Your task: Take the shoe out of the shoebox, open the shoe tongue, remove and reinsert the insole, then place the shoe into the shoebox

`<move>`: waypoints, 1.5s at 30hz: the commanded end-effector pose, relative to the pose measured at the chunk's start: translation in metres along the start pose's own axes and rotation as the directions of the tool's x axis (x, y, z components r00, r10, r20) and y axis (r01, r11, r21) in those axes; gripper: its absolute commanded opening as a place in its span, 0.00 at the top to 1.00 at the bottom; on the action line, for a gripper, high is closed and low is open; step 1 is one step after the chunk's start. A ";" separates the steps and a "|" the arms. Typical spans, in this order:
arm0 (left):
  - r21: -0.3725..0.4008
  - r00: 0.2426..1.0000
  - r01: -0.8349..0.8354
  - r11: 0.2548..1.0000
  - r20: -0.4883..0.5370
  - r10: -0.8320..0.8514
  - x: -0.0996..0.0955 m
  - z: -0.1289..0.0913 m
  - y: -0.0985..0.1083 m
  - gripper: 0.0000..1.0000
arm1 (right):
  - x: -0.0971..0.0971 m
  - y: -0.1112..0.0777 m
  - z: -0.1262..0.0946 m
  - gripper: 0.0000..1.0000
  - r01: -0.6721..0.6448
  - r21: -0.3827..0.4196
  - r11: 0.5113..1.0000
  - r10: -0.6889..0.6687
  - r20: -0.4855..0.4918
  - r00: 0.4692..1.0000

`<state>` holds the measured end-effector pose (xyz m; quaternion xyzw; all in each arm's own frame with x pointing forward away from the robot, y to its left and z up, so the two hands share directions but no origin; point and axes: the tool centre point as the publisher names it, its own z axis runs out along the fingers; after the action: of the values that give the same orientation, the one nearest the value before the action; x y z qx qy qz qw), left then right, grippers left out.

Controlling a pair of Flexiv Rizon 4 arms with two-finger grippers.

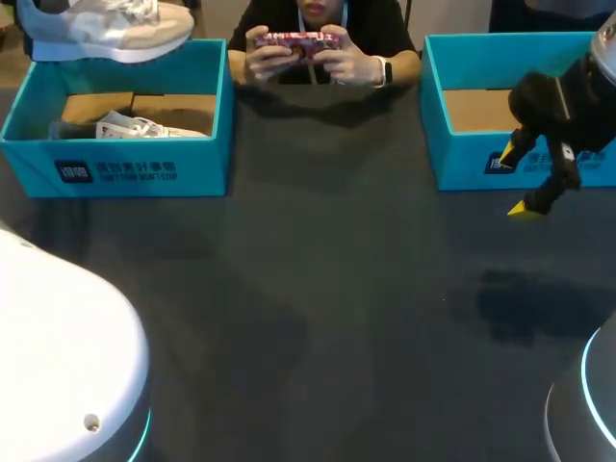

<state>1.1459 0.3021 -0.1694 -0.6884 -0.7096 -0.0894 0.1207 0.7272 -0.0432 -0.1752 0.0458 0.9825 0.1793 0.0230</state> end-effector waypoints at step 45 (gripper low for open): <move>-0.176 1.000 -0.019 0.984 -0.018 0.017 -0.050 0.133 0.041 1.00 | -0.001 0.000 0.001 0.00 0.000 0.002 1.000 0.000 -0.001 1.000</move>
<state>1.1699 0.2972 -0.3038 -0.7031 -0.6907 -0.1578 0.0598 0.7272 -0.0433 -0.1752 0.0459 0.9825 0.1793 0.0230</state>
